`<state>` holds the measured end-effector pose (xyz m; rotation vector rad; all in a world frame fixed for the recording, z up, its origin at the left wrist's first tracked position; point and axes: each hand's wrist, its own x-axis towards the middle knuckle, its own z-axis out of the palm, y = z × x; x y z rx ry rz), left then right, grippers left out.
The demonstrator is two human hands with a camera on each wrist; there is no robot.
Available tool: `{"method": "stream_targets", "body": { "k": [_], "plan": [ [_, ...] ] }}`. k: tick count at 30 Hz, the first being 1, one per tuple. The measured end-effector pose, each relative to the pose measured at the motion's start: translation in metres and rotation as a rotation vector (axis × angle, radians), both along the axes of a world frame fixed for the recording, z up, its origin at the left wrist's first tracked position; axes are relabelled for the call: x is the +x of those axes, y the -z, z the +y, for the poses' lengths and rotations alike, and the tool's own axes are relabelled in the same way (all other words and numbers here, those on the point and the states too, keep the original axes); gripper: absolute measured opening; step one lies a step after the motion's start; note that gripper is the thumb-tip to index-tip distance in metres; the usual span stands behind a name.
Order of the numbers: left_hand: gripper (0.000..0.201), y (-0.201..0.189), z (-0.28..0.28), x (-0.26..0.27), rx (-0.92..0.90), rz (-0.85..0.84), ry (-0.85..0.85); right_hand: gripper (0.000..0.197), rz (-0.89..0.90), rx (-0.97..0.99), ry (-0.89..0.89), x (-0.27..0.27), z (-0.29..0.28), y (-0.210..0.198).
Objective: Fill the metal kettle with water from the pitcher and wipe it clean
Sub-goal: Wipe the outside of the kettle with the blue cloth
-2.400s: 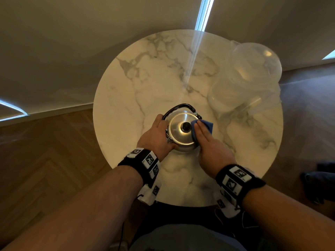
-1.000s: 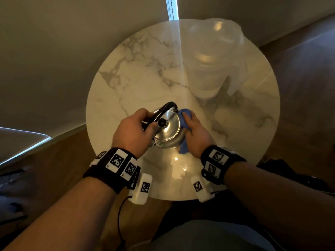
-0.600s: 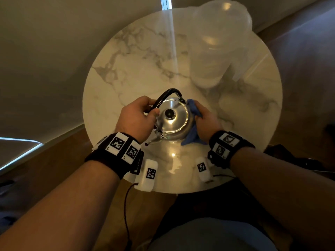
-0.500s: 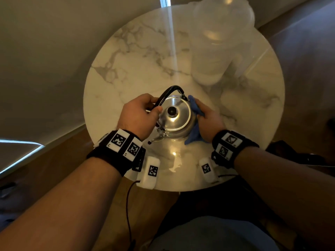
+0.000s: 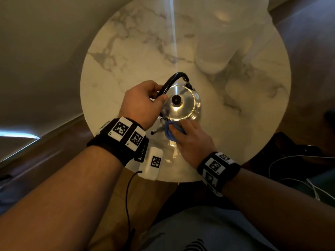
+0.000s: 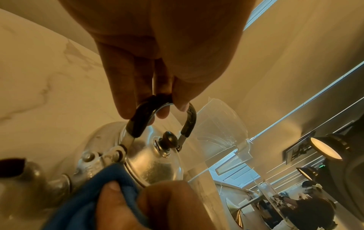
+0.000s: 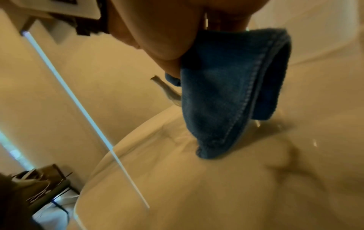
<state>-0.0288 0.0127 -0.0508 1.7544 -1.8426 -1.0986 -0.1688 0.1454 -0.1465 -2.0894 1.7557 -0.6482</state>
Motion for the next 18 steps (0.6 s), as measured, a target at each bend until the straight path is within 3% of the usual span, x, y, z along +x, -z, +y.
{"method": "stream_targets", "body": {
  "k": [3,7,12,15,18],
  "plan": [
    [0.021,0.000,0.000,0.001,-0.012,-0.006,-0.004,0.038,0.017,-0.019,-0.014,-0.006,0.000,0.002],
    [0.019,0.000,0.002,0.001,-0.022,-0.018,-0.008,0.043,-0.060,-0.016,0.159,-0.032,0.015,0.007],
    [0.020,0.003,0.003,0.001,-0.020,-0.004,-0.028,0.038,-0.213,0.027,0.139,-0.007,0.010,0.004],
    [0.016,0.001,0.004,0.000,-0.026,-0.012,-0.025,0.033,-0.477,0.109,0.361,0.004,0.015,0.007],
    [0.020,0.000,0.005,0.000,-0.029,-0.017,-0.025,0.025,-0.674,0.367,0.620,0.008,0.027,0.008]
  ]
}}
